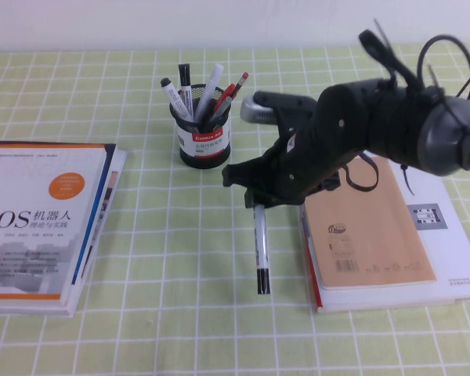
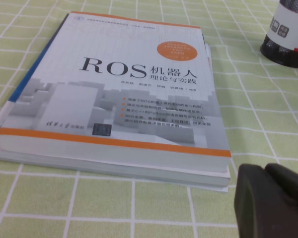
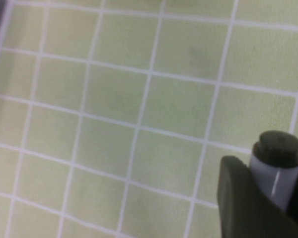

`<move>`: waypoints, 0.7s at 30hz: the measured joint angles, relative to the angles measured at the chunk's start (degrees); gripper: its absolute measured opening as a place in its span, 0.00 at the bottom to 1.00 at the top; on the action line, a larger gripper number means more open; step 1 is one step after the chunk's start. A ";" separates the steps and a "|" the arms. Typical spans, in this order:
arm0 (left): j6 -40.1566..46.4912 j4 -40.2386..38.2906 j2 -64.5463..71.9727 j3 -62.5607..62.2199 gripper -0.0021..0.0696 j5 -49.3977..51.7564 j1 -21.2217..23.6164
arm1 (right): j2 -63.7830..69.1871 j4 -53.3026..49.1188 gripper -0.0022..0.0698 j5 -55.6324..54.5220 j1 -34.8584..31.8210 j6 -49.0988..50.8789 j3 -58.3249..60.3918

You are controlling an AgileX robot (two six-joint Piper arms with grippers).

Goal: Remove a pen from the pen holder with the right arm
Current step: 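Take a marker out of the pen holder and lay it on the table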

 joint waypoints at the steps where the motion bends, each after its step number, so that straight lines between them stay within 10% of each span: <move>1: 0.00 0.00 0.00 0.00 0.02 0.00 0.00 | 0.80 0.26 0.18 0.00 0.00 0.00 0.09; 21: 0.00 0.00 0.00 0.00 0.02 0.00 0.00 | 6.35 -0.44 0.29 -9.22 -1.20 -0.22 0.09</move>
